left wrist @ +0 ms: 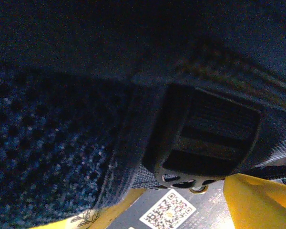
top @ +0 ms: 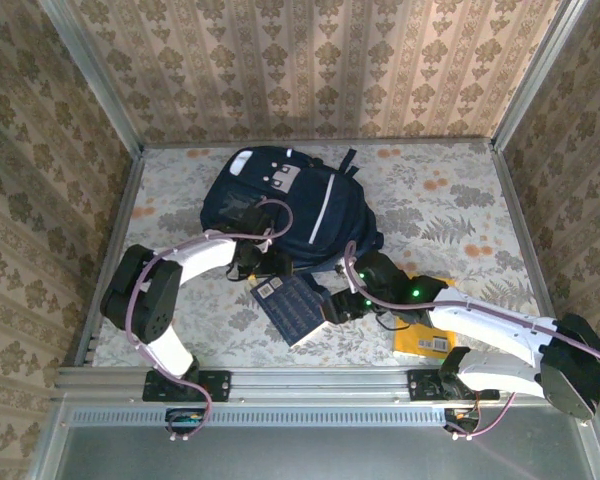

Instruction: Pack the student bag

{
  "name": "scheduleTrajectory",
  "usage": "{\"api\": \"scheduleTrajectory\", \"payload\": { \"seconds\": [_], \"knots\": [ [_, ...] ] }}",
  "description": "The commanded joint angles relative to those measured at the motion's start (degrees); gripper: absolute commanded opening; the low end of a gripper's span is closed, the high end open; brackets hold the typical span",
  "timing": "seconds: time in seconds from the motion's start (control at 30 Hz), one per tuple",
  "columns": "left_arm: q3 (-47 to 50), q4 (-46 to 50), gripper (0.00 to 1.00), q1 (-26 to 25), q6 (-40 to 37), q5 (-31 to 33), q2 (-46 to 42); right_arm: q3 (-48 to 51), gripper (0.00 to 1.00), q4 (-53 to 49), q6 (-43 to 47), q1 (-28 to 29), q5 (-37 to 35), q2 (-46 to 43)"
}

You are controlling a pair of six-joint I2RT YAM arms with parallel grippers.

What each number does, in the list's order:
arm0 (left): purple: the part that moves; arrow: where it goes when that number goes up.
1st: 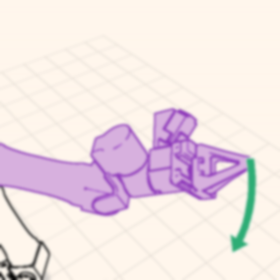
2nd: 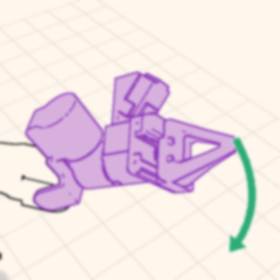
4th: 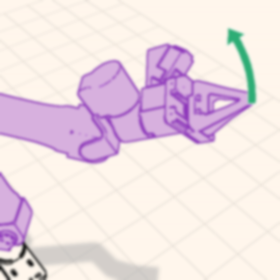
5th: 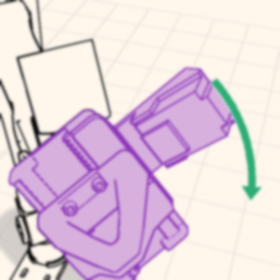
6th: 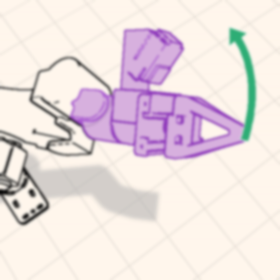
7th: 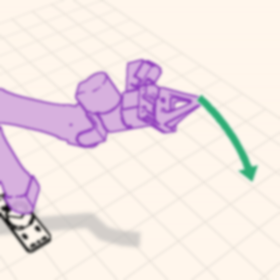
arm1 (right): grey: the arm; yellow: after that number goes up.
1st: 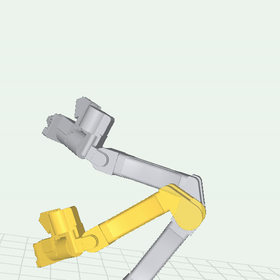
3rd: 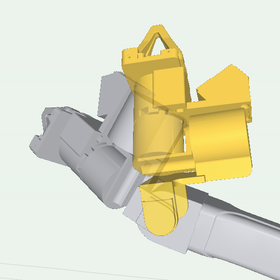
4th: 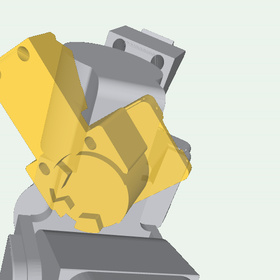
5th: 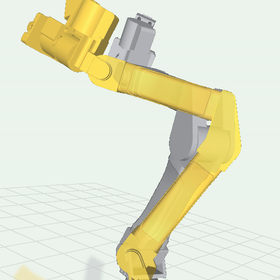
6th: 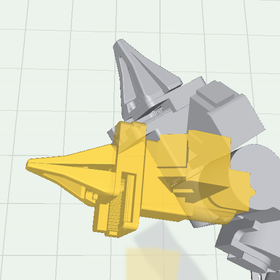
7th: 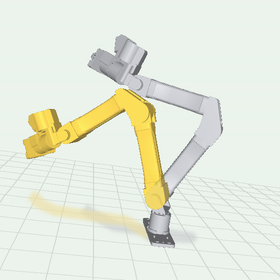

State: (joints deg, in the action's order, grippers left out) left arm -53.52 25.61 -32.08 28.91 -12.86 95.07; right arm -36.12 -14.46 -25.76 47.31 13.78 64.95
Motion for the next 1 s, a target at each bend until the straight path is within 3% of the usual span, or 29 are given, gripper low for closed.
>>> {"api": "scheduleTrajectory", "payload": {
  "seconds": [0.0,0.23,0.47,0.8,0.97],
  "knots": [
    [3.44,-0.54,0.84,-2.64,2.23,-6.53,-1.81,1.27,0.68,-0.91,-1.18,0.39,0.12,-0.28],
    [5.44,2.6,0.84,-6.92,3.29,-8.32,-5.43,0.92,0.67,-3.01,-1.96,0.62,-0.91,2.12],
    [7.67,4.13,0.84,-7.36,2.92,-8.32,-7.79,1.51,0.68,-9.97,-4.59,0.64,-3.99,4.39],
    [6.78,1.83,0.84,-7.39,2.82,-9.58,-5.07,2.01,0.67,-3.51,-5.89,0.66,8.28,13.09],
    [6.66,1.85,0.84,-7.32,2.65,-10.79,-5.73,-2.24,0.64,-2.18,-5.0,-0.1,7.32,21.12]
  ]
}}
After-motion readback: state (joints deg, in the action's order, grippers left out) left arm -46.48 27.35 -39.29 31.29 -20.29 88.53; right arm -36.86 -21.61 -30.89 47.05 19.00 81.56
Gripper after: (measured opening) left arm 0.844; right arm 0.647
